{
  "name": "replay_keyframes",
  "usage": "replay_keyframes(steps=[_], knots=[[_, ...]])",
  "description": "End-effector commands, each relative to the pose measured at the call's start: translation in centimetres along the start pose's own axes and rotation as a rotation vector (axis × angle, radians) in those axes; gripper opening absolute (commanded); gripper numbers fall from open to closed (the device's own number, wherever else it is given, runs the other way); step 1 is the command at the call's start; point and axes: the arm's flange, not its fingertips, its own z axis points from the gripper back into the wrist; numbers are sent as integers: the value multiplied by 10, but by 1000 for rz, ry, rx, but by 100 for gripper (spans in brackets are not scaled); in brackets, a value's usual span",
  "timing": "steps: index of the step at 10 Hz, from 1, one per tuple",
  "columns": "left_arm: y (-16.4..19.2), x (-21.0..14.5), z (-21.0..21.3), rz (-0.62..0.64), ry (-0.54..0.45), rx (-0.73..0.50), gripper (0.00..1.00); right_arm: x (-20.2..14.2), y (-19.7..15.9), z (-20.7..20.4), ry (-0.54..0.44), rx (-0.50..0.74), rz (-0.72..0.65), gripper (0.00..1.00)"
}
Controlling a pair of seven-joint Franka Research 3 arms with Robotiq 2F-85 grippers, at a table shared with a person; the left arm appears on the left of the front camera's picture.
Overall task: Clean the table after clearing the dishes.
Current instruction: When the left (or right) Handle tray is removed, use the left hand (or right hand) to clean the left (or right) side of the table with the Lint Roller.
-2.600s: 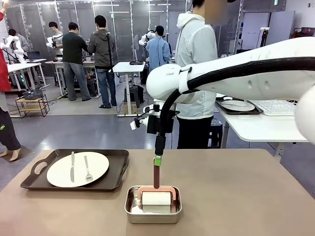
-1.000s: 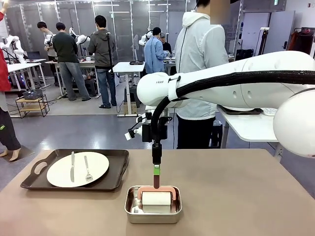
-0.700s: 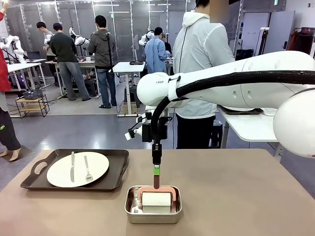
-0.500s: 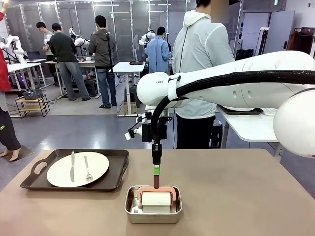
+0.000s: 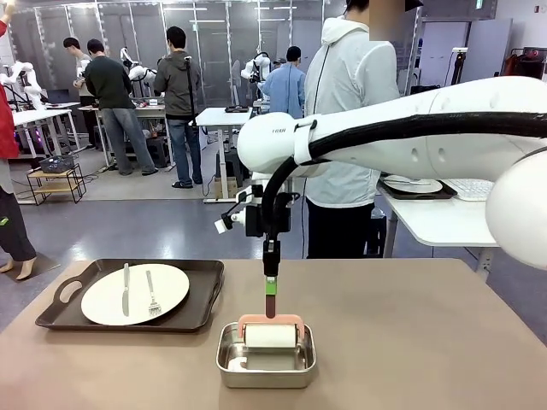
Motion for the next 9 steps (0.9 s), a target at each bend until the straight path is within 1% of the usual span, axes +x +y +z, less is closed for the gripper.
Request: replay_keyframes(steps=[1,3,4,6,7,9], knots=[[-1,-2,2,1,1,2,100,-8,31,23,-3,-96,-87,11],[-1,-2,2,1,1,2,100,-28,44,46,-72,-126,-192,11],[-1,-2,2,1,1,2,100,-42,49,55,-117,-134,-265,11],[-1,-2,2,1,1,2,100,-84,56,63,-241,-115,-513,11],[-1,-2,2,1,1,2,100,-119,60,60,-308,-129,-684,11],[-1,-2,2,1,1,2,100,-168,71,46,-471,-135,-953,11]])
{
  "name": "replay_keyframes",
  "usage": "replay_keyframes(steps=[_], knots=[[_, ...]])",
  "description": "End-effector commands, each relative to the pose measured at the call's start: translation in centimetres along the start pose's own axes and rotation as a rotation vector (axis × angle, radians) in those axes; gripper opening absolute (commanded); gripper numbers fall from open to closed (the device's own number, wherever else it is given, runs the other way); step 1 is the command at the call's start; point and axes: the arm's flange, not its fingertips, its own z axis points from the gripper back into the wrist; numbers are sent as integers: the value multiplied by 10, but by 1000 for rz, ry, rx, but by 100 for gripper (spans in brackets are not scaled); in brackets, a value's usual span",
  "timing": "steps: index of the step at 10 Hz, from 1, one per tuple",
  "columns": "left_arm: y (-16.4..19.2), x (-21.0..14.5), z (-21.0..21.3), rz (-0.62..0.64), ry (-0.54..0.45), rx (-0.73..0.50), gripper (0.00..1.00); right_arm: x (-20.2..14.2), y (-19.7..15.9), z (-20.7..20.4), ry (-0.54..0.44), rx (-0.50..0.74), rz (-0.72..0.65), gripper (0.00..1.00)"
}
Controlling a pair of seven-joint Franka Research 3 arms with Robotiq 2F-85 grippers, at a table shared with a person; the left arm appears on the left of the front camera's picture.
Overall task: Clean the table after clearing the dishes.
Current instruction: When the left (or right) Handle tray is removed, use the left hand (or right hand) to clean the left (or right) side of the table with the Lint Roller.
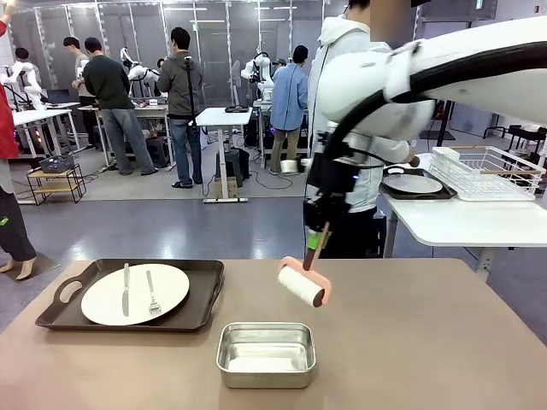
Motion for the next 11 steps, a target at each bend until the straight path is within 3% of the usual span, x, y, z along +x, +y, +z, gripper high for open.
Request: replay_keyframes(steps=[1,3,4,5,9,10,11], knots=[[-1,-2,2,0,1,2,100,-61,-2,-17,-137,-25,-238,11],[-1,-2,2,0,1,2,100,-78,-16,-21,-224,11,-317,11],[-1,-2,2,0,1,2,100,-69,-17,-27,-166,-1,-285,11],[-1,-2,2,0,1,2,100,-70,-31,-11,-160,13,-287,11],[-1,-2,2,0,1,2,100,-70,-31,-11,-160,13,-287,11],[-1,-2,2,0,1,2,100,-73,-31,-15,-169,12,-292,21],[-1,-2,2,0,1,2,100,-80,-41,-23,-174,45,-343,21]])
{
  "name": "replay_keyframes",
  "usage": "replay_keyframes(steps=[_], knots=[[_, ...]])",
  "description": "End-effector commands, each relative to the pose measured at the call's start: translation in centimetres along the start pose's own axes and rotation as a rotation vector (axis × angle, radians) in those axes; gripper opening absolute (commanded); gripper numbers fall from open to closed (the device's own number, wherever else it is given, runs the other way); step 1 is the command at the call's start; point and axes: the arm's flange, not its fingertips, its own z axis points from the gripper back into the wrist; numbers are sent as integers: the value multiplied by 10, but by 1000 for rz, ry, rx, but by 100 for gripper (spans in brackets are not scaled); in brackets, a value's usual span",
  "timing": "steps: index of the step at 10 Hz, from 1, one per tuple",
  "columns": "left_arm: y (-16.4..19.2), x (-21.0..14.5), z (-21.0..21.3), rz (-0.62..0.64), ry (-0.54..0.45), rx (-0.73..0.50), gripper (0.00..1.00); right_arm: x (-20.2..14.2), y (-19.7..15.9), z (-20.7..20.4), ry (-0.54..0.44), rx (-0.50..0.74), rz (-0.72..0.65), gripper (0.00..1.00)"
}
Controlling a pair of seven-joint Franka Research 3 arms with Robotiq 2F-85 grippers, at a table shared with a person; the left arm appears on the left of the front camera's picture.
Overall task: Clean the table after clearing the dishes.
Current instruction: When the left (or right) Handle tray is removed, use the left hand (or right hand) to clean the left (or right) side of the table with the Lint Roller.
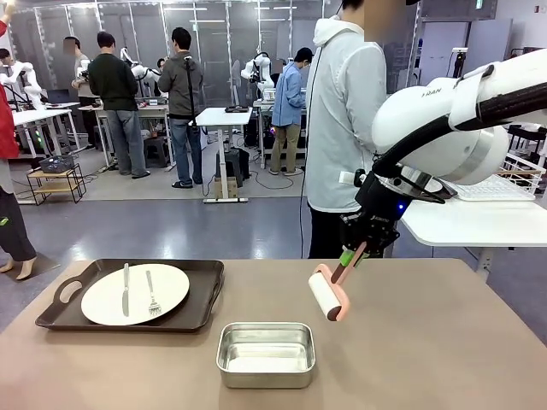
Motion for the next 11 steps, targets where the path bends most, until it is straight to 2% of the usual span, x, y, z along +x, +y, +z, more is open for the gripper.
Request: replay_keyframes(steps=[1,6,8,11], knots=[[-1,-2,2,0,1,2,100,-11,-16,-10,-12,12,-81,21],[-1,-2,2,0,1,2,100,-12,-63,-37,-117,177,-239,21],[-1,-2,2,0,1,2,100,-12,-76,-51,-96,228,-264,21],[-1,-2,2,0,1,2,100,-15,-95,-66,-133,259,-283,21]])
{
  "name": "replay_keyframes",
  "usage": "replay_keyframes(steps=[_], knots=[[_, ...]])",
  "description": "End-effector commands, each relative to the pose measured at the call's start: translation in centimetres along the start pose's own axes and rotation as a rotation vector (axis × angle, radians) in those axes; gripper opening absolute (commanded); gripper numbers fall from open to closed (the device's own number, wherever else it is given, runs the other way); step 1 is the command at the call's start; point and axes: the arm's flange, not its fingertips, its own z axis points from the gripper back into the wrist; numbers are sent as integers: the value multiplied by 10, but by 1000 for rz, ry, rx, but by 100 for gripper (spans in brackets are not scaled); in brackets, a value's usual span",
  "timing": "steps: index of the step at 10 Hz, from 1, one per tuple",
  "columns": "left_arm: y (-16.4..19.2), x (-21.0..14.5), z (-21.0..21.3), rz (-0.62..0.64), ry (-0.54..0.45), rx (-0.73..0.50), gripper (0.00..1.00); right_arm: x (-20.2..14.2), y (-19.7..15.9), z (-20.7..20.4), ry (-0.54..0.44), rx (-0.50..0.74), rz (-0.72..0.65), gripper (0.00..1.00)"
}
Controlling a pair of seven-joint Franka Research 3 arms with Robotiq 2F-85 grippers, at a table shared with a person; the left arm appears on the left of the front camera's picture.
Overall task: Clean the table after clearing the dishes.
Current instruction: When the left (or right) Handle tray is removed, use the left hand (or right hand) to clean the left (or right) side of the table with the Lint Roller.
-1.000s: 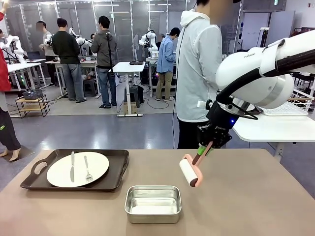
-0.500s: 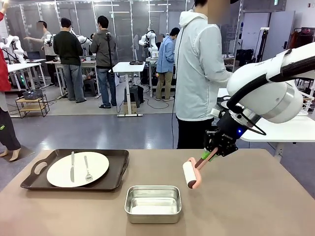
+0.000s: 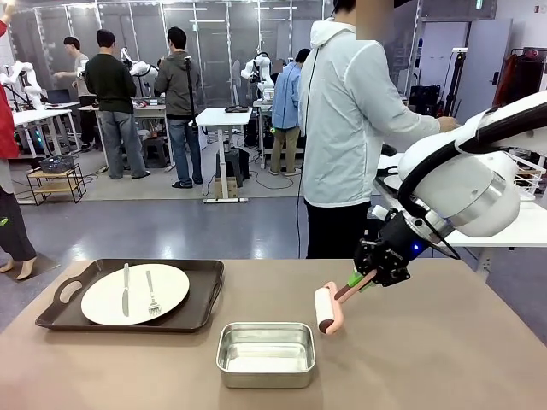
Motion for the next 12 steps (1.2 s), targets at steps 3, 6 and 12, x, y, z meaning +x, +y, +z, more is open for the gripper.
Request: replay_keyframes(steps=[3,6,12], knots=[[-1,-2,2,0,1,2,100,-2,-33,-13,-9,35,-11,21],[-1,-2,2,0,1,2,100,7,-65,-17,29,20,-77,21],[-1,-2,2,0,1,2,100,-1,-147,25,86,-218,-93,21]])
